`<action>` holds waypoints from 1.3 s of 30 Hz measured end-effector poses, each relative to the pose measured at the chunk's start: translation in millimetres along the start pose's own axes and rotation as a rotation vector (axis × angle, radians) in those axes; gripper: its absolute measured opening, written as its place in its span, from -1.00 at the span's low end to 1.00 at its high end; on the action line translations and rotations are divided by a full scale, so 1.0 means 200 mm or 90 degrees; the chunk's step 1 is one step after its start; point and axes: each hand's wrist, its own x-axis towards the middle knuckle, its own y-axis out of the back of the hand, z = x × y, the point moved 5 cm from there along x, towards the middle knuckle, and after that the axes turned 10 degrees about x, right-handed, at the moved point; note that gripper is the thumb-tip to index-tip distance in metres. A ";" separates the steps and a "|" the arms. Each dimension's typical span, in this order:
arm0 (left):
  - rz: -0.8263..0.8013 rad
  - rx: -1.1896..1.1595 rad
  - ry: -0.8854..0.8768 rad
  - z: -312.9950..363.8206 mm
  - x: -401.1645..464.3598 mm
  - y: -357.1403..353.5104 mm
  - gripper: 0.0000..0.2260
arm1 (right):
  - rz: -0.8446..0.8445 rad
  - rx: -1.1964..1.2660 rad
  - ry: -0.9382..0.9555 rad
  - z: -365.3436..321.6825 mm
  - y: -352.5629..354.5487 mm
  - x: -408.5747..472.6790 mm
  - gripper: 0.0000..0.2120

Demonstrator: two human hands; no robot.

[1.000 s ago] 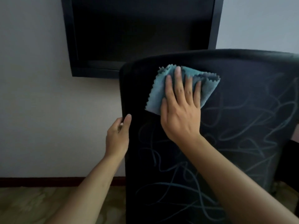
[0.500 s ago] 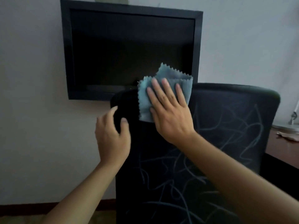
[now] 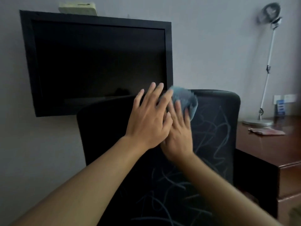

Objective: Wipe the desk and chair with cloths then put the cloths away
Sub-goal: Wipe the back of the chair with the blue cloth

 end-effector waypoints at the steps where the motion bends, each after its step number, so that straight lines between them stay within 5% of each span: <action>1: 0.006 -0.011 0.020 0.01 0.03 -0.01 -0.48 | -0.014 0.010 -0.011 -0.02 -0.05 -0.12 -0.49; 6: 0.070 -0.034 0.118 0.06 0.08 -0.03 -0.57 | -0.092 -0.003 -0.011 0.02 -0.08 -0.39 -0.63; 13: 0.087 -0.021 0.115 0.06 0.07 -0.03 -0.58 | 0.131 0.011 -0.111 0.20 0.10 0.13 -0.51; 19: 0.051 0.000 0.100 0.07 0.06 -0.03 -0.54 | 0.003 0.011 -0.332 0.21 -0.08 -0.74 -0.51; 22: 0.021 0.041 0.097 0.09 0.06 -0.02 -0.50 | -0.032 0.000 -0.286 0.28 -0.02 -0.56 -0.49; 29: -0.071 0.040 -0.158 0.52 0.23 -0.08 -0.45 | 0.030 0.058 -0.298 0.39 0.08 -0.17 -0.42; 34: -0.105 0.112 -0.146 0.61 0.26 -0.20 -0.40 | -0.042 0.032 -0.310 0.26 -0.03 -0.74 -0.53; 39: -0.051 0.106 -0.139 0.62 0.27 -0.24 -0.41 | 0.085 0.082 -0.448 0.60 0.11 -0.28 -0.42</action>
